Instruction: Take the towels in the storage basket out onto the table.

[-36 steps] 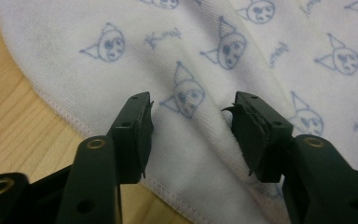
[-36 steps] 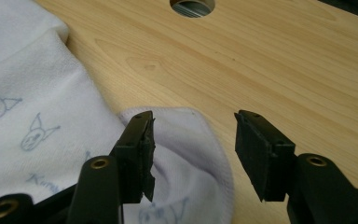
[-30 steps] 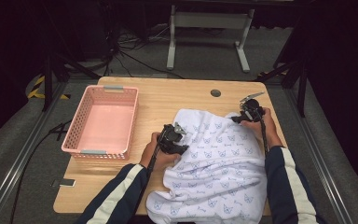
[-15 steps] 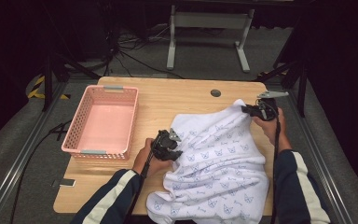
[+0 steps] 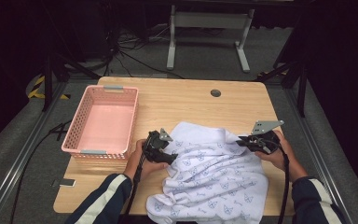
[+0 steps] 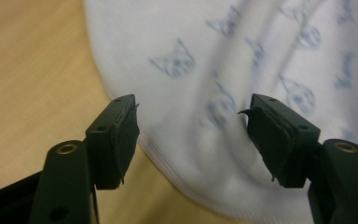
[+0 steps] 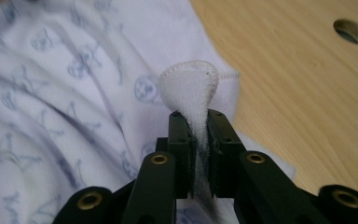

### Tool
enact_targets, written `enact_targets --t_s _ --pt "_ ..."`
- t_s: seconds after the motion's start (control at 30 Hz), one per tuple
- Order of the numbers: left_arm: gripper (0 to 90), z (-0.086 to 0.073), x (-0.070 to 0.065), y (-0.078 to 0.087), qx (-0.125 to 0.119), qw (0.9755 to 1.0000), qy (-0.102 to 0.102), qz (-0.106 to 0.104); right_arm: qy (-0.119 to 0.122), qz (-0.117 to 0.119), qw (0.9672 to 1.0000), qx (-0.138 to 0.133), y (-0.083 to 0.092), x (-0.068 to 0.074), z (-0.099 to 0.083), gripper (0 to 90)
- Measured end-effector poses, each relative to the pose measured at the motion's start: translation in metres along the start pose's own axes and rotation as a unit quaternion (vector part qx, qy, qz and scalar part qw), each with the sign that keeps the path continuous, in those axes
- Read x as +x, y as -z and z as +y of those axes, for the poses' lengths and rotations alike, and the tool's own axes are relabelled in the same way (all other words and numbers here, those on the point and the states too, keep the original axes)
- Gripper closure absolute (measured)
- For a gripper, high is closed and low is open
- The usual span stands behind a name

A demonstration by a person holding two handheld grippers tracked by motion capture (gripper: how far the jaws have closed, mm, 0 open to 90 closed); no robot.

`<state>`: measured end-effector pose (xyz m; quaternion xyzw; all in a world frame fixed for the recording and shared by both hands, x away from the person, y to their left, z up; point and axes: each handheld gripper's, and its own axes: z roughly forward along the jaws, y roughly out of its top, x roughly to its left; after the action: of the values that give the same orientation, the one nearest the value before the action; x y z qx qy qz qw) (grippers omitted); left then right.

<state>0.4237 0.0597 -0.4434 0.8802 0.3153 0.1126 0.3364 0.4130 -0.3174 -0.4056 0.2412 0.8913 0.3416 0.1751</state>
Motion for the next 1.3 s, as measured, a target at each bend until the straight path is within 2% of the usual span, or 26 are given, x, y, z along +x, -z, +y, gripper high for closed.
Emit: enact_targets --t_s 0.1,0.17,0.2,0.23,0.27,0.4,0.43,0.5,0.57,0.63,0.7,0.73,0.77,0.8,0.83,0.87,0.93,1.0,1.03,1.07,1.13,1.17,1.2,1.23,1.27,1.3 --pt "31.4 0.014 0.012 -0.008 -0.017 0.9995 0.025 0.005 -0.002 0.0 0.9999 0.012 -0.003 0.001 -0.004 81.5" --pt "30.4 0.026 0.022 -0.017 -0.021 0.9991 0.029 0.024 -0.013 -0.014 0.9996 0.019 -0.003 -0.002 -0.009 81.2" --pt "30.4 0.03 0.025 -0.021 -0.019 0.999 0.036 0.021 -0.013 -0.014 0.9996 0.019 -0.003 -0.002 -0.009 81.2" --pt "30.2 0.038 0.031 -0.034 -0.012 0.9986 0.043 0.028 -0.023 -0.031 0.9991 0.018 -0.003 -0.005 -0.013 80.6" --pt "29.8 0.038 0.031 -0.034 -0.012 0.9986 0.043 0.028 -0.023 -0.031 0.9991 0.018 -0.003 -0.005 -0.013 80.6" --pt "30.2 0.047 0.038 -0.058 0.026 0.9977 0.035 0.051 -0.038 -0.052 0.9979 0.005 0.002 -0.013 -0.018 81.5" --pt "30.4 0.047 0.039 -0.06 0.022 0.9983 0.032 0.043 -0.042 -0.057 0.9975 0.0 0.005 -0.015 -0.019 81.7" --pt "48.5 0.047 0.041 -0.058 0.02 0.9998 0.007 0.002 -0.053 -0.07 0.9961 -0.009 0.011 -0.019 -0.021 82.4" --pt "59.5 0.049 0.039 -0.057 0.029 0.9995 -0.003 -0.007 -0.057 -0.085 0.9947 -0.009 0.015 -0.022 -0.021 82.7" --pt "81.9 0.051 0.035 -0.055 0.014 0.9988 -0.026 0.038 -0.067 -0.1 0.9926 -0.017 0.019 -0.026 -0.02 83.0" --pt "86.3 0.053 0.035 -0.054 0.007 0.9989 -0.021 0.041 -0.07 -0.116 0.9906 -0.019 0.019 -0.03 -0.016 83.0" --pt "86.7 0.06 0.04 -0.05 -0.009 0.997 -0.018 0.075 -0.072 -0.122 0.9897 -0.022 0.019 -0.034 -0.013 83.0" --pt "86.8 0.06 0.04 -0.05 -0.009 0.997 -0.018 0.075 -0.072 -0.122 0.9897 -0.022 0.019 -0.034 -0.013 83.0" --pt "86.8 0.067 0.045 -0.047 -0.025 0.9948 -0.005 0.098 -0.08 -0.127 0.9881 -0.032 0.017 -0.04 -0.005 83.1" --pt "86.7 0.067 0.045 -0.047 -0.025 0.9948 -0.005 0.098 -0.08 -0.127 0.9881 -0.032 0.017 -0.04 -0.005 83.1" --pt "86.7 0.072 0.047 -0.044 -0.033 0.9931 0.004 0.112 -0.081 -0.135 0.9869 -0.035 0.015 -0.043 -0.001 83.1" --pt "86.3 0.081 0.053 -0.039 -0.055 0.9885 0.012 0.14 -0.087 -0.148 0.9843 -0.042 0.009 -0.052 0.008 83.1" --pt "85.9 0.09 0.06 -0.035 -0.074 0.9843 0.022 0.159 -0.1 -0.168 0.9795 -0.048 0.0 -0.066 0.023 83.0" --pt "85.4 0.098 0.068 -0.032 -0.081 0.9801 0.027 0.179 -0.102 -0.175 0.9782 -0.046 -0.004 -0.072 0.028 83.0" --pt "84.8 0.098 0.068 -0.032 -0.081 0.9801 0.027 0.179 -0.102 -0.175 0.9782 -0.046 -0.004 -0.072 0.028 83.0" --pt "84.7 0.103 0.076 -0.029 -0.095 0.9774 0.038 0.185 -0.115 -0.19 0.9739 -0.046 -0.014 -0.088 0.044 83.0" --pt "84.7 0.106 0.08 -0.028 -0.095 0.9755 0.044 0.194 -0.115 -0.19 0.9739 -0.046 -0.014 -0.088 0.044 83.0" --pt "83.3 0.108 0.083 -0.028 -0.091 0.9753 0.052 0.195 -0.116 -0.196 0.9725 -0.046 -0.02 -0.097 0.055 83.0" --pt "83.3 0.11 0.085 -0.028 -0.09 0.9748 0.058 0.196 -0.116 -0.196 0.9725 -0.046 -0.02 -0.097 0.055 83.0" --pt "81.9 0.112 0.087 -0.028 -0.094 0.974 0.059 0.198 -0.124 -0.206 0.9698 -0.044 -0.027 -0.106 0.064 83.0" --pt "81.9 0.114 0.089 -0.028 -0.088 0.9748 0.056 0.197 -0.124 -0.206 0.9698 -0.044 -0.027 -0.106 0.064 83.0"
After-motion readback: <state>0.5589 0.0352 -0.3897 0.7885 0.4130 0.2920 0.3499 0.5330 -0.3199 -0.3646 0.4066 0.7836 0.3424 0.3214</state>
